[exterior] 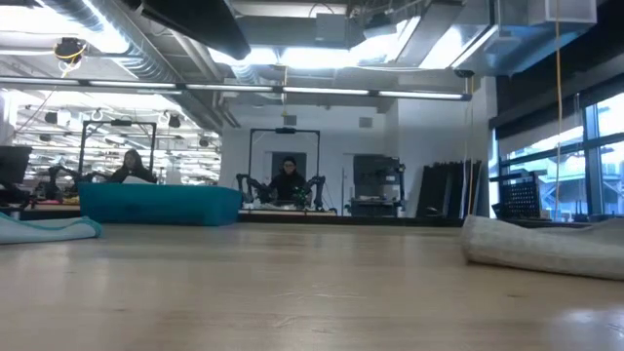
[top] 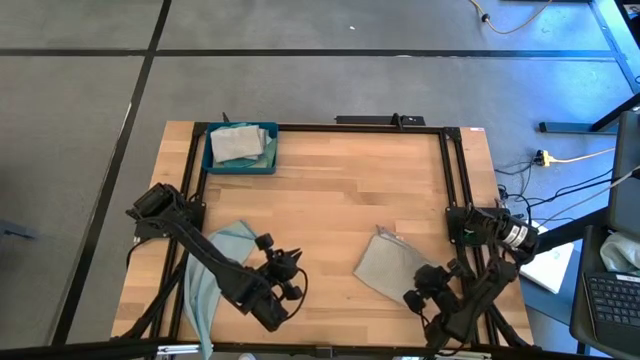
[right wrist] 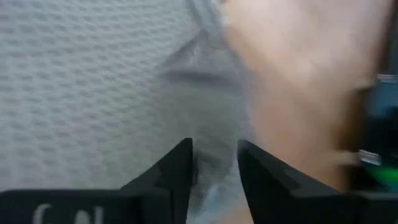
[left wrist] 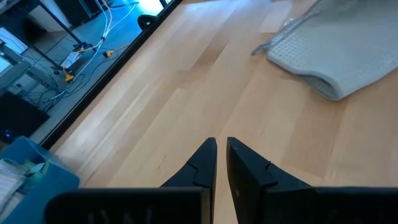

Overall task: Fold microfiber towels
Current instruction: Fold the gray towel, then put the gray towel into the blue bin

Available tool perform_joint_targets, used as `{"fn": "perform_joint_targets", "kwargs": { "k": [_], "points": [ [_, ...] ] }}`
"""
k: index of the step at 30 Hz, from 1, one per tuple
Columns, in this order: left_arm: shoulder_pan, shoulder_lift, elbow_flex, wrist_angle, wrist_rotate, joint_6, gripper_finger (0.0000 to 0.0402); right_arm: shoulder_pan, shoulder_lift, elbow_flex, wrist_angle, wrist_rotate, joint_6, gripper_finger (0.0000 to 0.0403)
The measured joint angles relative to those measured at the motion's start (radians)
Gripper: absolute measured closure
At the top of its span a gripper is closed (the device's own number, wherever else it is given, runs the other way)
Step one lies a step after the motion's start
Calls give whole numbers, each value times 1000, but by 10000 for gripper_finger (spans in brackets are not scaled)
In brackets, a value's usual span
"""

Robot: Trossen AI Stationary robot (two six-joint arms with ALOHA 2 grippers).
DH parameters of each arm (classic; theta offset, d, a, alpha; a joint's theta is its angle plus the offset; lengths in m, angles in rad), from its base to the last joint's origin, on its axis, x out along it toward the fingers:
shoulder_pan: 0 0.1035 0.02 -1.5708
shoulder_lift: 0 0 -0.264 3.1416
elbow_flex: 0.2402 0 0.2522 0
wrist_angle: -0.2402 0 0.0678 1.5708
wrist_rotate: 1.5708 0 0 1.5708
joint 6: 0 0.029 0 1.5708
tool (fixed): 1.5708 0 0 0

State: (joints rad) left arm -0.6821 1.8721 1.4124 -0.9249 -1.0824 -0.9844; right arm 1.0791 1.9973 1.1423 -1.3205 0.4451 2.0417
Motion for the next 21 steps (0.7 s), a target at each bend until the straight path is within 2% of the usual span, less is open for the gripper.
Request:
{"fn": "perform_joint_targets", "kwargs": {
  "k": [3, 11, 16, 19, 21],
  "points": [
    [6, 0, 0, 0, 0, 0, 374, 11, 0, 24, -67, -42, 0, 261],
    [6, 0, 0, 0, 1, 0, 374, 42, 0, 28, -56, -100, 0, 249],
    [1, 0, 0, 0, 1, 0, 374, 65, 0, 64, -170, -132, -1, 249],
    [5, 0, 0, 6, 1, 2, 374, 81, 0, 134, -248, -12, -20, 249],
    [10, 0, 0, 28, 8, 53, 374, 93, -7, 178, -227, 129, -148, 249]
  ]
}}
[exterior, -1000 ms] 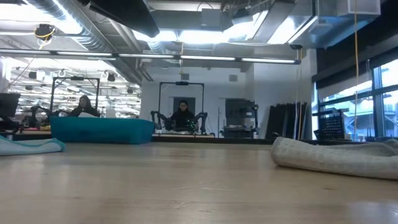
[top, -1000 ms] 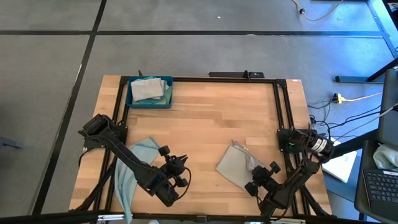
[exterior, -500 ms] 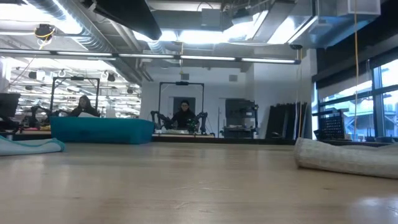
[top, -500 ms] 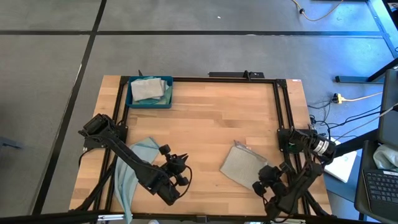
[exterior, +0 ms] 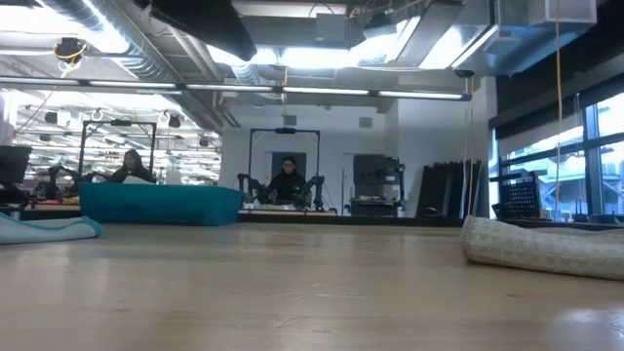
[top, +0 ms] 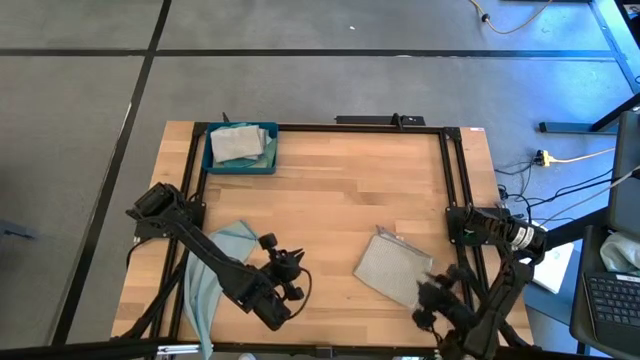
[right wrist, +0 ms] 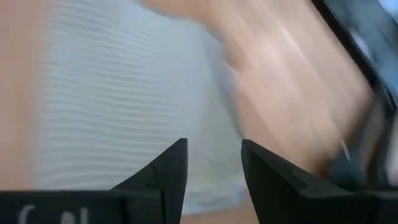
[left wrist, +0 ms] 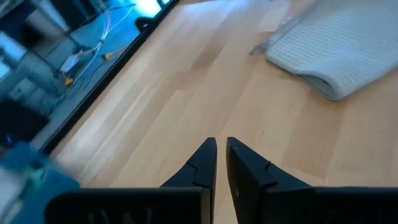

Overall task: Fold microfiber towels
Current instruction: Put the gray towel into the blue bin

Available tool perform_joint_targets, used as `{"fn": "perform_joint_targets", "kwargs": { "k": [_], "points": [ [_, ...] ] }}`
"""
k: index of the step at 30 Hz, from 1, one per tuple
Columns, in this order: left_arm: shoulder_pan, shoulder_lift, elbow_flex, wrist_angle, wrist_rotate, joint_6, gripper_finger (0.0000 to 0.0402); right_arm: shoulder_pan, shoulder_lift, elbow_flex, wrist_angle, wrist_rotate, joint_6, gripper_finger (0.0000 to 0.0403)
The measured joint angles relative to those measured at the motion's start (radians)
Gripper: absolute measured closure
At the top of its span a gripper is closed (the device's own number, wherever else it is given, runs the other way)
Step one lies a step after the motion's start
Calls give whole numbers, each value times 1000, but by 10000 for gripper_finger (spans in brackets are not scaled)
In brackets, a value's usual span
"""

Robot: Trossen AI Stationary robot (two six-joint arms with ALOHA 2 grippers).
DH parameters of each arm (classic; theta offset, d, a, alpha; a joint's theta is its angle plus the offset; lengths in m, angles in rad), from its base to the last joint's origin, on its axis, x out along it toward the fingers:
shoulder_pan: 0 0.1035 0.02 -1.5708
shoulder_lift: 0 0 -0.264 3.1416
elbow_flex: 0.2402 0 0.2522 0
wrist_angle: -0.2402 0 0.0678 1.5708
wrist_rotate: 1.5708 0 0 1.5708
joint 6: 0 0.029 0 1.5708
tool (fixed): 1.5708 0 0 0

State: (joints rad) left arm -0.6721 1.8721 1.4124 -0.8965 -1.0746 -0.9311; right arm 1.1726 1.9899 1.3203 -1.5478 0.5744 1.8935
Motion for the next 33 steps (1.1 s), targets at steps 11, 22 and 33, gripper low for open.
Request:
{"fn": "perform_joint_targets", "kwargs": {
  "k": [11, 22, 33],
  "points": [
    [118, 73, 0, 541, 269, 683, 374, 8, -6, 34, 415, 40, -490, 248],
    [329, 169, 2, 1160, 805, 1182, 374, -23, -5, -98, 509, 96, -480, 248],
    [447, 338, -1, 1227, 972, 1082, 374, -23, -14, -263, 893, 88, -440, 249]
  ]
}}
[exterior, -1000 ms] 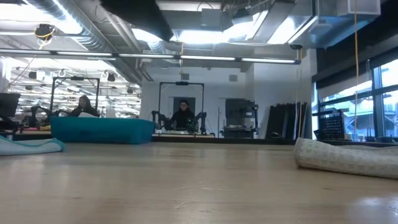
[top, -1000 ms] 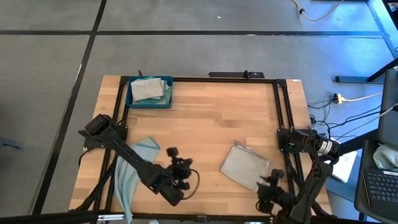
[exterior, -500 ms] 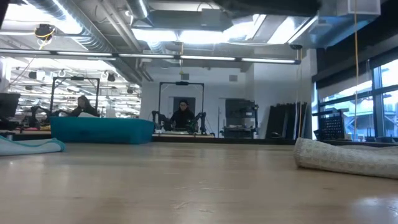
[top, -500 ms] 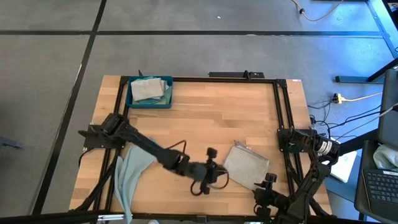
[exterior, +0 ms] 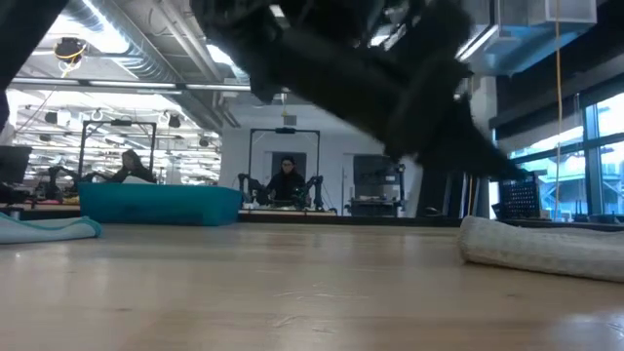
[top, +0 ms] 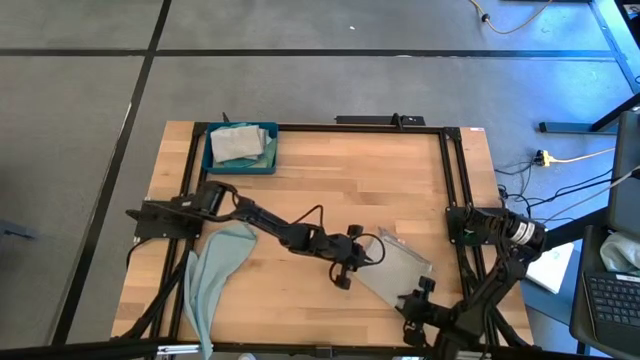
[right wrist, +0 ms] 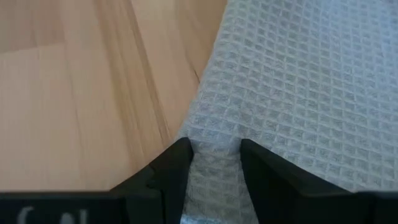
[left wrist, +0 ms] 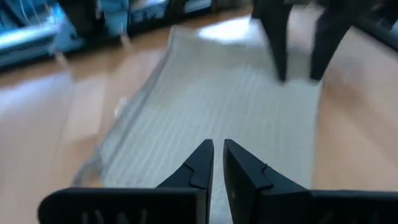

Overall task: Fold microfiber towels
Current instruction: Put the gray towel into the blue bin

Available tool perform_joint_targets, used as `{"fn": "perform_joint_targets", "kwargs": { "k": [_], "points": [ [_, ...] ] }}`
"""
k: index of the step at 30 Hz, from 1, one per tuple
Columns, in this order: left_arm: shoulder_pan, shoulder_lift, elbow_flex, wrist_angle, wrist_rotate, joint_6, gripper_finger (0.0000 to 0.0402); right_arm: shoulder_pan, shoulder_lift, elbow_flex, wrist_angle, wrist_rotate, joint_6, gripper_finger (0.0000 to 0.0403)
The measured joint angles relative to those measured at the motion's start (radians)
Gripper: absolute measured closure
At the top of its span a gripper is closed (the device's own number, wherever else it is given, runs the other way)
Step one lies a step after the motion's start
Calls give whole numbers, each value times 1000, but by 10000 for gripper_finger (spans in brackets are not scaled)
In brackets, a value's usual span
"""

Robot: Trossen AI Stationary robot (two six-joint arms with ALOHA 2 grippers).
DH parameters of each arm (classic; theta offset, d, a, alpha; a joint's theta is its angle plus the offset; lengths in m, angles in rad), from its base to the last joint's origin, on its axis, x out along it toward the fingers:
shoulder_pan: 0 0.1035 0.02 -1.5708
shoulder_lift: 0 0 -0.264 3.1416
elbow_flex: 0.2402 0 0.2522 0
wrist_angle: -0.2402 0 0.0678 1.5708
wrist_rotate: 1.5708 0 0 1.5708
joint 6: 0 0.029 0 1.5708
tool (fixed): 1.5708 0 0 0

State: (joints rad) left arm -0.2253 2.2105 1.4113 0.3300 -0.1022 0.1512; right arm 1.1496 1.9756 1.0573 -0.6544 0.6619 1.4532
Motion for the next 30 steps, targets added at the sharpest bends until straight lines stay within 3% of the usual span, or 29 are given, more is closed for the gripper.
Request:
{"fn": "perform_joint_targets", "kwargs": {
  "k": [11, 16, 19, 24, 28, 30],
  "points": [
    [25, 38, 2, -4, -13, -39, 374, 16, 6, 11, 52, 18, 11, 249],
    [-7, 18, 10, -1, 84, -9, 374, 15, -4, 31, 16, 8, 9, 249],
    [-46, -4, 14, 3, 134, 84, 374, 17, -15, 89, -103, -35, 8, 249],
    [-103, -3, 14, -1, 54, 258, 374, 20, -26, 238, -306, -31, -31, 249],
    [-117, -3, 14, -4, 17, 270, 374, 26, -29, 324, -337, -2, -80, 248],
    [-117, -3, 14, -2, 15, 263, 374, 26, -30, 330, -315, -37, -118, 244]
  ]
}}
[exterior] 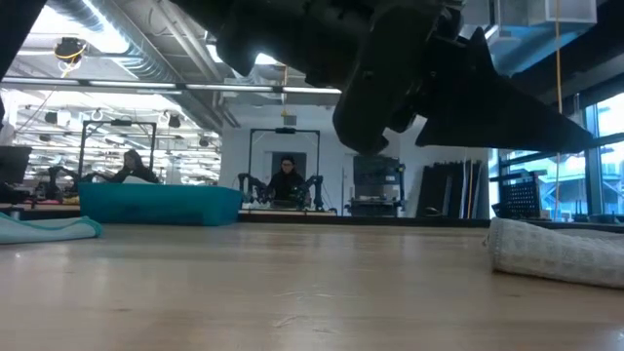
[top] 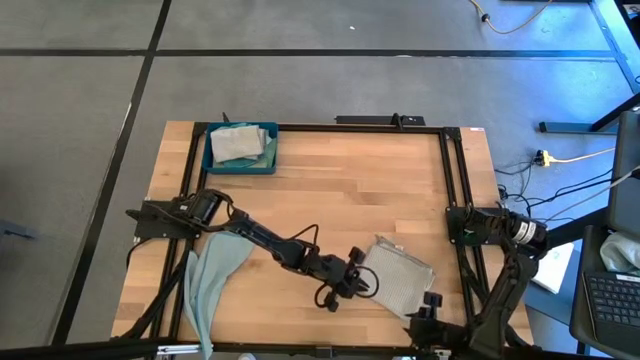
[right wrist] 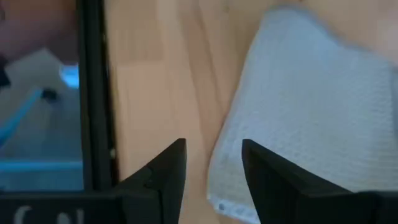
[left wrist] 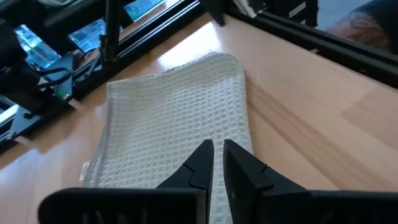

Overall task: Fold microfiber towels
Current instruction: Put the gray towel into the blue bin

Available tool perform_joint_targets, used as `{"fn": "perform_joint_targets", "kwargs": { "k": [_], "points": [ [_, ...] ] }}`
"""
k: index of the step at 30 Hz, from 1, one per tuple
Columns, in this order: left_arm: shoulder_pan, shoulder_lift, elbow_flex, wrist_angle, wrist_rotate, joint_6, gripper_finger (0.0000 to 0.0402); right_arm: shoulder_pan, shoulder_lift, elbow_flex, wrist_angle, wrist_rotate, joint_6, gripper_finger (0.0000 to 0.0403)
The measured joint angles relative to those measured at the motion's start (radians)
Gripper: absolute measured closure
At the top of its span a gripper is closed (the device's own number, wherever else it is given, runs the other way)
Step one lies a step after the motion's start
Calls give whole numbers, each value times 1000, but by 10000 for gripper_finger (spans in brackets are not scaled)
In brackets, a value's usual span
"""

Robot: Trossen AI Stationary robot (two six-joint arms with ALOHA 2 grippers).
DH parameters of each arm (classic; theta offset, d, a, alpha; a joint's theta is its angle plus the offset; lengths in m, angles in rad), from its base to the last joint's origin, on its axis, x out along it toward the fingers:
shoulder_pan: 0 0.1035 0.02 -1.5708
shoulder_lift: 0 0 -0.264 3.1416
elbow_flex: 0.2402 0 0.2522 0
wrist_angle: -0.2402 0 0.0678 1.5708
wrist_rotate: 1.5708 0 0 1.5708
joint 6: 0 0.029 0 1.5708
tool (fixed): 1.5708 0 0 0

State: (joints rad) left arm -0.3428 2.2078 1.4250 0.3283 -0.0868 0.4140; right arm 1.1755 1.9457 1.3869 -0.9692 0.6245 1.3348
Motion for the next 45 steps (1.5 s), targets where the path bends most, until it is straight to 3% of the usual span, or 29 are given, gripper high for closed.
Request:
{"fn": "perform_joint_targets", "kwargs": {
  "k": [9, 14, 19, 24, 29, 35, 43, 45],
  "points": [
    [-32, 0, 0, -47, -77, 87, 373, -95, 93, -8, -11, -338, -230, 164],
    [-62, 0, 0, -44, -136, 249, 348, -119, 99, -7, -25, -353, -266, 113],
    [-60, 0, 0, -44, -156, 321, 305, -117, 102, -5, -56, -341, -301, 109],
    [-30, 0, 0, -61, -31, 361, 282, -102, 104, -16, -31, -327, -396, 150],
    [6, 0, 0, -124, 119, 281, 279, -98, 106, -18, -33, -308, -342, 196],
    [23, 2, 0, -174, 141, 216, 278, -113, 97, -78, 51, -359, -300, 242],
    [18, 2, 0, -156, 136, 236, 278, -114, 96, -86, 106, -375, -394, 379],
    [11, 2, 0, -147, 149, 264, 278, -121, 100, -71, 89, -374, -400, 388]
  ]
}}
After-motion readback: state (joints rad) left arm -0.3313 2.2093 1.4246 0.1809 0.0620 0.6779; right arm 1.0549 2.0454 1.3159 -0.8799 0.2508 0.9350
